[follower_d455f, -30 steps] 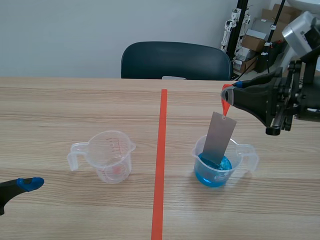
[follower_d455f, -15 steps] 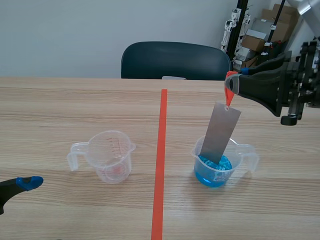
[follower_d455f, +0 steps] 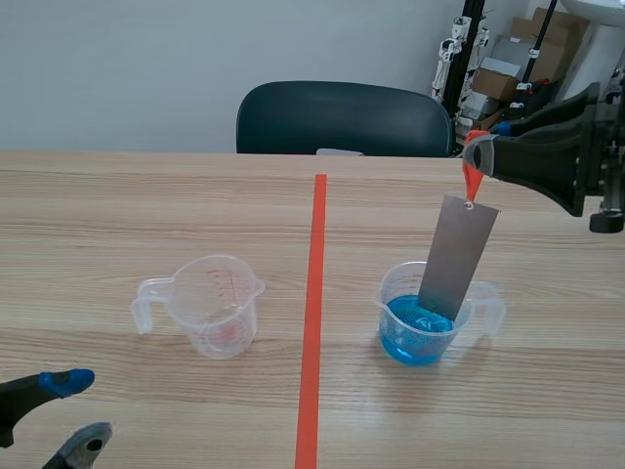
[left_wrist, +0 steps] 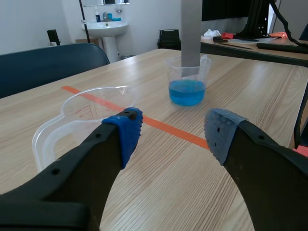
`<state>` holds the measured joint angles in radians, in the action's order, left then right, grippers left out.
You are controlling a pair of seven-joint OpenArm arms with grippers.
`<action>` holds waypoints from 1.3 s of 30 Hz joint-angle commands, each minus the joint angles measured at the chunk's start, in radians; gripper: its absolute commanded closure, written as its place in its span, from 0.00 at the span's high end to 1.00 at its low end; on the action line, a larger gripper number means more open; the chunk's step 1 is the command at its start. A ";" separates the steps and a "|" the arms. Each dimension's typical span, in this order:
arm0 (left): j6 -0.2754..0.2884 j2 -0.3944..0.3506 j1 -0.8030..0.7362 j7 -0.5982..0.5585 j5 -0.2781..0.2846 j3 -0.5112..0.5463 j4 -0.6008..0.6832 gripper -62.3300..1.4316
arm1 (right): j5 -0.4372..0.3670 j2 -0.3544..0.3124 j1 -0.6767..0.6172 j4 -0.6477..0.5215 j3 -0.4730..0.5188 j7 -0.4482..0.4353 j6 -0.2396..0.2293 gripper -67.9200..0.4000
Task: Do the redox reaction experiment. raise the plate out of the solution
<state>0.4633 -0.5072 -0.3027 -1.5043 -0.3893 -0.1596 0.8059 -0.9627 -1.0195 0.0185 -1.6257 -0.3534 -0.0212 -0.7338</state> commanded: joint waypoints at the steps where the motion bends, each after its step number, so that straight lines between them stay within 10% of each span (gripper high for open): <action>1: -0.005 -0.009 0.018 -0.050 0.001 0.001 0.014 0.42 | -0.027 -0.029 0.009 -0.032 0.006 -0.019 -0.012 0.01; 9: 0.007 -0.008 0.037 0.009 0.000 0.001 0.029 0.06 | -0.090 -0.089 0.009 -0.068 0.006 -0.027 -0.012 0.01; 23: 0.132 -0.005 0.083 0.215 0.004 -0.047 0.185 0.06 | -0.132 -0.175 0.009 -0.121 0.006 -0.081 -0.012 0.01; 39: 0.139 0.014 0.229 0.327 0.057 -0.141 0.192 0.06 | -0.172 -0.295 0.010 -0.136 0.008 -0.178 -0.012 0.01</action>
<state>0.6006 -0.4961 -0.0834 -1.1709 -0.3428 -0.2935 0.9882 -1.1156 -1.2972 0.0185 -1.7523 -0.3538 -0.1776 -0.7338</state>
